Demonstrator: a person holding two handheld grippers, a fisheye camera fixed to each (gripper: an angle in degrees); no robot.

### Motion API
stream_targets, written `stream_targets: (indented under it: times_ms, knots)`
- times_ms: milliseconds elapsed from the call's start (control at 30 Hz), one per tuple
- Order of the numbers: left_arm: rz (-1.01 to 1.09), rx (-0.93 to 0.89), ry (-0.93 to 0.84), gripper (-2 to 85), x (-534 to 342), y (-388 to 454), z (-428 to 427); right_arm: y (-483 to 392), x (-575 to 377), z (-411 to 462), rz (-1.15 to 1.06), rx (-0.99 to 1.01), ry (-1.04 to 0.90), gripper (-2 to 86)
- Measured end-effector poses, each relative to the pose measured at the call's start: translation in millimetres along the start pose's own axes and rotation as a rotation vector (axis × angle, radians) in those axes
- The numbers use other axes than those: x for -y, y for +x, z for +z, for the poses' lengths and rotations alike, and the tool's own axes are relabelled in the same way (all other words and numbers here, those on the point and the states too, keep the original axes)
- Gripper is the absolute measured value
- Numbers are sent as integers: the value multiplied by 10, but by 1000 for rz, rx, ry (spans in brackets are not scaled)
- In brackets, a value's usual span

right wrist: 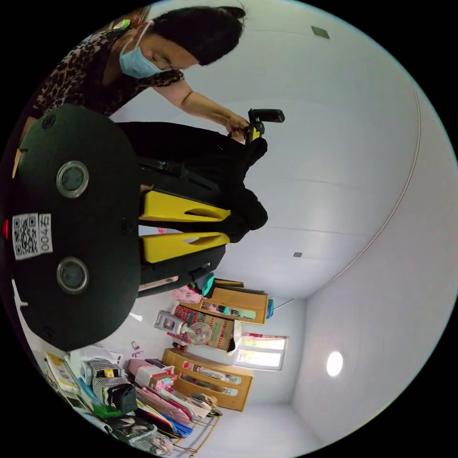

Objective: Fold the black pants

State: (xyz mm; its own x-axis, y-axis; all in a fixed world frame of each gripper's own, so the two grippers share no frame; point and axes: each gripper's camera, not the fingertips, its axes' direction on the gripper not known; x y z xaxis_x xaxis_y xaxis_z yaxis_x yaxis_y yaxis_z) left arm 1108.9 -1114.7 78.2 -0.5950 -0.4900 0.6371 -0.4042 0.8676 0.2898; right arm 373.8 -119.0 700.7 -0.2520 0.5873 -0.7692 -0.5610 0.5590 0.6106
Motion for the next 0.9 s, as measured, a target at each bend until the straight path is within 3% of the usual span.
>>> stream_targets:
  times_ms: [167, 233, 300, 400, 600, 767, 900]
  knots:
    - [-22, 144, -150, 40, -204, -1058, 1398, 1584, -157, 1817, 120, -64, -126, 68]
    - [-100, 189, -294, 81, -484, -1558, 2085, 2146, -298, 2564, 222, -153, -268, 171]
    - [-303, 123, -453, 122, -1116, -2167, 2826, 2588, -544, 3152, 296, -258, -391, 202]
    - [-468, 61, -479, 123, -2007, -2540, 3251, 2978, -1101, 3623, 345, -285, -403, 188]
    - [-635, -146, -434, 112, -3867, -2546, 3375, 3015, -2632, 3871, 341, 22, -476, 127]
    - [-811, -286, -476, 113, -5517, -1988, 3021, 2315, -4536, 4004, 515, 294, -723, 117]
    - [-963, -274, -598, 117, -6683, -1487, 2420, 1778, -5542, 4071, 680, 295, -915, 103]
